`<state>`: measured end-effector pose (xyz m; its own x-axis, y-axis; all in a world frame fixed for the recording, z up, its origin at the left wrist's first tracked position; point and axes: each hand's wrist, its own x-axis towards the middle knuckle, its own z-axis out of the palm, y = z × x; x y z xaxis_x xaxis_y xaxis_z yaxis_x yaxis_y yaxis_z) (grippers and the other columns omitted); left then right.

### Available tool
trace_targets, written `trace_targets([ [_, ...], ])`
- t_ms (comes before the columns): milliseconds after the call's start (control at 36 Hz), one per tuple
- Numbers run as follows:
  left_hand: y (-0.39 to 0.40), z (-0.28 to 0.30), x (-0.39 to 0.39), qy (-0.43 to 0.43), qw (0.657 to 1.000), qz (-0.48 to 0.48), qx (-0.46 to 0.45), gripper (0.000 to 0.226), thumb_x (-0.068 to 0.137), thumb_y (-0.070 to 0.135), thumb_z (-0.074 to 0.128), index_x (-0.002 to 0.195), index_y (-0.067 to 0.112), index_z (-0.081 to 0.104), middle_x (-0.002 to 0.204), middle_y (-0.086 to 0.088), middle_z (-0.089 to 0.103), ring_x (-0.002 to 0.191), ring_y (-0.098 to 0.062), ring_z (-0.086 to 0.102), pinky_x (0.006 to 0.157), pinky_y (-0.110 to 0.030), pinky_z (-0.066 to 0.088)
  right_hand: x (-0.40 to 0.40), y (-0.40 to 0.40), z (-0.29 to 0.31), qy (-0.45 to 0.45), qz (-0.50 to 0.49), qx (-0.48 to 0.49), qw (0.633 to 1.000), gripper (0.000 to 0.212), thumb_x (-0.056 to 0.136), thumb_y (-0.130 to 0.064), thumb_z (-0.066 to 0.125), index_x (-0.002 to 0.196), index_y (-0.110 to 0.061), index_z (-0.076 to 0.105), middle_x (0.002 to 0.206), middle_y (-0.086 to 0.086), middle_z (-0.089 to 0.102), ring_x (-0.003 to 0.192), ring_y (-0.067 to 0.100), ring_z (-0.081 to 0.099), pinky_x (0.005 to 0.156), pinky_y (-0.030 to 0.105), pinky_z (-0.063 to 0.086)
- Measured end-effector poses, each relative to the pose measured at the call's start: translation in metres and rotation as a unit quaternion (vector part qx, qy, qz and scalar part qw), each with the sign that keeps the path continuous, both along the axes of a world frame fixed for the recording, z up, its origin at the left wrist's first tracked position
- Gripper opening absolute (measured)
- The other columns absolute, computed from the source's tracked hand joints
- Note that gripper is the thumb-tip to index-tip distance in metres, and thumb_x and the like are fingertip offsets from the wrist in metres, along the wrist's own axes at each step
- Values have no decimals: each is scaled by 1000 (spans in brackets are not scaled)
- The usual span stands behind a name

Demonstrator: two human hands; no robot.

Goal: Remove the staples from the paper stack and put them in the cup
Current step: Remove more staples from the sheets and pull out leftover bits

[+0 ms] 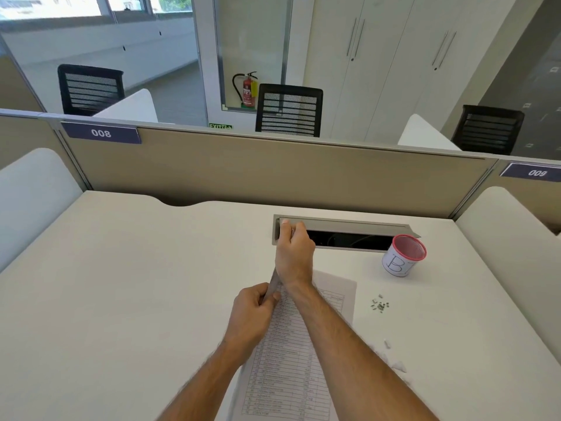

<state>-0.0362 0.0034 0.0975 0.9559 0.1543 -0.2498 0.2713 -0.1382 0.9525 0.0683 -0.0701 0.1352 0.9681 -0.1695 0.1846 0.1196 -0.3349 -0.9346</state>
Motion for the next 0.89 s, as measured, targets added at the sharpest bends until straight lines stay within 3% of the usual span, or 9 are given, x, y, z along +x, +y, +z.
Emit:
trace_targets([
  [83,3,4,0,12,1000,3,-12,23,104,22,60,95,12,78,88,-9,81,85,-35,78,84,-55,63,5,-2,0,52,7,54,997,37,104,-51,40,95,-17,50,68,1,62,58,23,64,51,37,53],
  [222,7,5,0,34,999,17,-38,21,106,21,58,105,16,79,92,-3,83,86,-25,81,84,-52,64,22,-20,7,140,-24,130,981,39,104,-49,40,110,-11,48,75,12,67,54,19,60,39,20,43],
  [389,17,2,8,44,998,41,-20,21,106,22,59,115,15,77,93,1,83,83,-20,81,80,-45,66,39,-41,-6,161,-62,89,981,45,109,-41,29,108,-5,56,86,15,69,58,18,60,42,19,41],
  [444,23,1,13,47,997,49,-20,21,105,22,59,114,14,77,93,0,83,83,-21,81,81,-47,66,42,-50,-13,152,-61,74,984,42,109,-40,29,111,-8,56,90,11,67,70,21,61,46,20,45],
  [528,28,0,18,49,997,56,-30,20,106,19,59,111,13,77,92,-2,83,83,-23,81,82,-49,66,51,-68,-29,130,-59,27,989,42,108,-42,28,115,-11,55,89,2,62,85,24,60,73,38,54],
  [583,31,-1,20,49,996,62,-33,19,106,18,58,110,13,77,92,-2,83,83,-24,81,82,-50,65,56,-83,-40,130,-67,-8,989,45,109,-40,27,126,-7,53,94,1,59,91,25,58,80,35,46],
  [694,36,-5,28,55,995,75,-28,19,106,17,58,110,13,76,92,-2,83,83,-25,81,83,-51,65,73,-114,-65,172,-55,-141,973,48,110,-27,30,155,-12,35,138,16,56,136,39,41,104,45,39],
  [806,37,-8,33,61,995,80,-25,19,106,17,58,110,12,76,92,-4,83,82,-26,81,81,-49,65,87,-145,-85,197,-15,-335,921,41,107,-14,39,147,-11,45,136,18,54,127,38,44,96,43,41],
  [889,37,-10,37,62,995,80,-13,19,106,17,58,110,12,76,91,-3,83,82,-24,81,79,-46,66,98,-166,-100,145,7,-406,902,27,106,-15,42,122,-9,63,117,15,58,114,37,49,85,41,41],
])
